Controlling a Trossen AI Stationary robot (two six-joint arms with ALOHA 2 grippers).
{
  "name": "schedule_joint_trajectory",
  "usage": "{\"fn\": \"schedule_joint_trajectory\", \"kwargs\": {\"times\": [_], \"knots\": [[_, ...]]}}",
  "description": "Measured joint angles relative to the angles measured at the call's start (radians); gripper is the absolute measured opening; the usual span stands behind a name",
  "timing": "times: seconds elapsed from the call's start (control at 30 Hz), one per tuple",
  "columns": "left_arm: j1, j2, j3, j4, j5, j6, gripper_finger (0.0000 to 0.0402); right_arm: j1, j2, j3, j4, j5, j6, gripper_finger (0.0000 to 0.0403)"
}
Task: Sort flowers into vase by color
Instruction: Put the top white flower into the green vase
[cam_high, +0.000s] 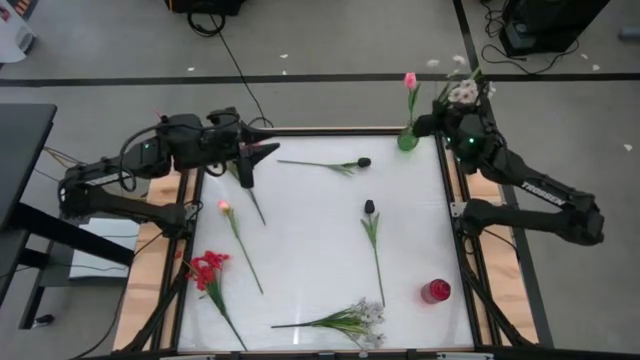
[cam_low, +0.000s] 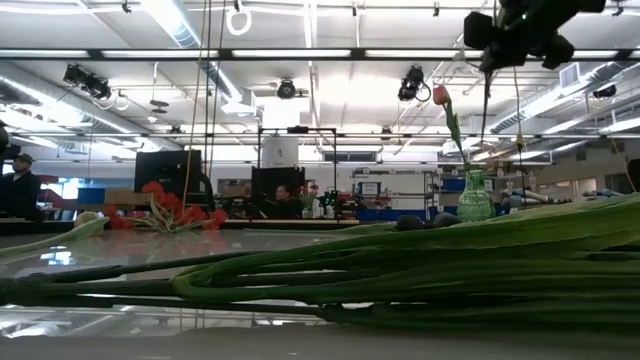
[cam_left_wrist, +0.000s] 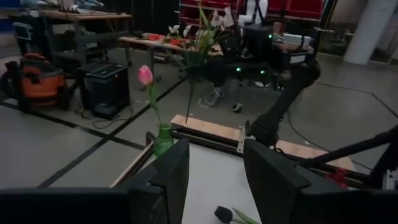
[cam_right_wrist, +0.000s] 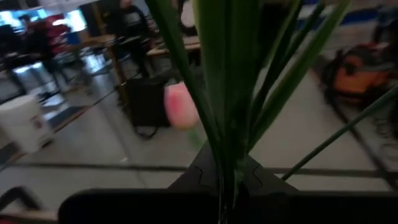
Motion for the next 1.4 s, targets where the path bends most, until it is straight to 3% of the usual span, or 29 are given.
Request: {"fn": "schedule_joint_trajectory", "kwargs": {"times": [0.13, 0.47, 0.87, 1.2, 1.4], "knots": [[-0.007, 0.005, 0.0, -0.002, -0.03, 0.003, 0.0158, -0.081, 0.028, -0.055, 0.127, -0.008, -0.077, 0.0008], [-0.004, 0.005, 0.0, 0.002, -0.051, -0.004, 0.0158, -0.255, 0.21, -0.058, 0.302, -0.142, -0.142, 0.0008], [-0.004, 0.005, 0.0, -0.032, -0.052, -0.027, 0.0158, -0.304, 0.357, -0.058, 0.347, -0.196, -0.125, 0.001], [-0.004, 0.005, 0.0, -0.079, -0.066, -0.059, 0.0158, -0.308, 0.352, -0.058, 0.222, -0.261, -0.087, 0.0116], [-0.007, 0.006, 0.0, -0.131, -0.066, -0.12, 0.0158, -0.308, 0.287, -0.044, -0.004, -0.285, 0.029, 0.015]]}}
